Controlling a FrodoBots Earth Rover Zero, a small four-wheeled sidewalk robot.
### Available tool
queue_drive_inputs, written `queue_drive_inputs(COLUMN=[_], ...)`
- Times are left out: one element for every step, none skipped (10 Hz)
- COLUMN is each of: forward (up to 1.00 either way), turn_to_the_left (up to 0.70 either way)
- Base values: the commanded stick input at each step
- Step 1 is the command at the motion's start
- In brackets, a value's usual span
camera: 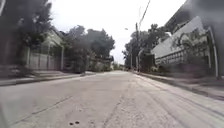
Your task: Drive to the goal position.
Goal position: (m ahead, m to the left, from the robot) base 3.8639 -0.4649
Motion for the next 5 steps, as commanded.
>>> queue_drive_inputs(forward=[0.5, 0.5, 0.5, 0.5, 0.5], turn_to_the_left=[0.0, 0.0, 0.0, 0.0, 0.0])
